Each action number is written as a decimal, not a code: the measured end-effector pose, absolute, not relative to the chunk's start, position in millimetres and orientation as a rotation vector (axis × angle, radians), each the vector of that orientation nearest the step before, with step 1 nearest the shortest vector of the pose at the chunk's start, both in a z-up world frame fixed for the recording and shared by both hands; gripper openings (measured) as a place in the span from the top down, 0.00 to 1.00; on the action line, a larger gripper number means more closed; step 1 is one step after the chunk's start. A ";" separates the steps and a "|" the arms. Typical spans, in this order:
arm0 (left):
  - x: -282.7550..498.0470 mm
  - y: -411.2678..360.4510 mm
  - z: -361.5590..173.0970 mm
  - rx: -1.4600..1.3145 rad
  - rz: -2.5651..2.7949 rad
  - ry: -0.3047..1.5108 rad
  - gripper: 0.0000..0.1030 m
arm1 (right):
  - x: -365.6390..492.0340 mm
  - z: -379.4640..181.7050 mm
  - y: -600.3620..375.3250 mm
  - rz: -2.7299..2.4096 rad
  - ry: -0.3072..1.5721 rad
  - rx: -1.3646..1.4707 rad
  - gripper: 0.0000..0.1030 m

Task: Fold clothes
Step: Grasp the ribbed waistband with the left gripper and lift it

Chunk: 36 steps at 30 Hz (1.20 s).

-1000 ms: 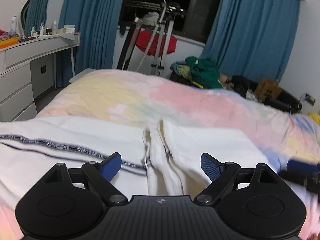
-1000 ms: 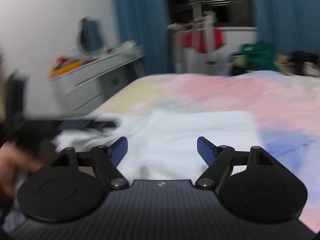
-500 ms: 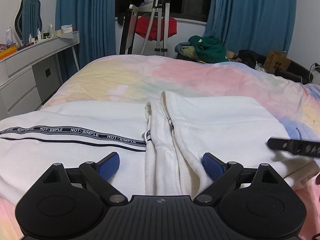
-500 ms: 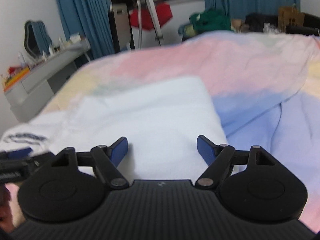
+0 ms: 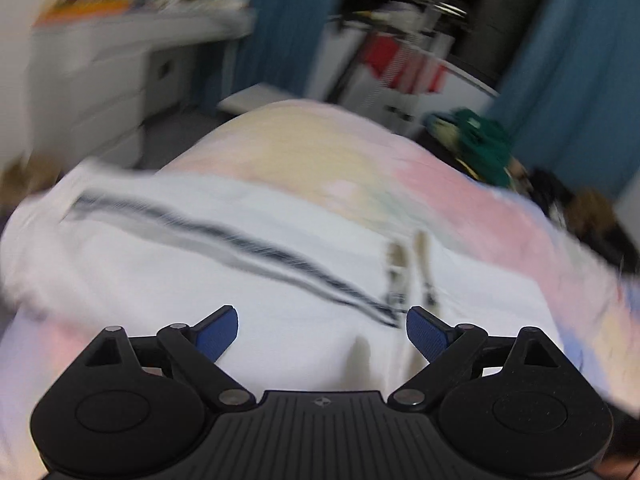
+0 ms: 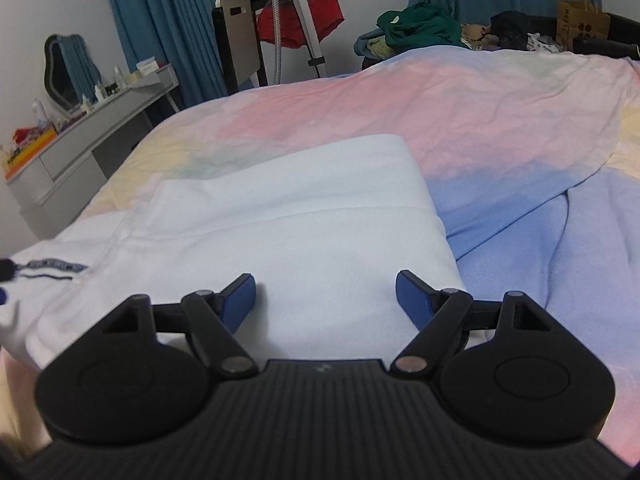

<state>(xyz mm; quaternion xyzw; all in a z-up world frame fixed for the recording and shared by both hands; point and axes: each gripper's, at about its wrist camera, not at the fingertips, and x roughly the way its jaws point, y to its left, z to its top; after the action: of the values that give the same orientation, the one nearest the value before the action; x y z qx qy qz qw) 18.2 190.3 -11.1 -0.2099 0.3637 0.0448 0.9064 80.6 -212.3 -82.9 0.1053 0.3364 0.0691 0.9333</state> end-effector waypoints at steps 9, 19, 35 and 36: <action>-17.6 310.2 -9.2 -0.852 0.364 0.679 0.10 | 75.1 -78.4 -218.1 0.141 0.706 0.230 0.24; -19.9 347.5 -54.9 -1.082 0.435 0.687 0.11 | 74.0 -76.3 -214.6 0.115 0.706 0.240 0.25; 11.3 330.0 -70.5 -1.036 0.402 0.641 0.24 | 69.9 -71.2 -208.8 0.126 0.674 0.225 0.24; 17.1 326.7 -70.1 -1.003 0.433 0.650 0.29 | 66.9 -68.5 -206.1 0.153 0.657 0.220 0.24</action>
<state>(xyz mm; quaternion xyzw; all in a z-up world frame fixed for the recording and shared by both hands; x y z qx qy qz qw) 17.1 326.7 -70.1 -0.4684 0.3037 0.2020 0.8047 66.9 -206.1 -68.5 0.1079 0.3217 0.0748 0.9377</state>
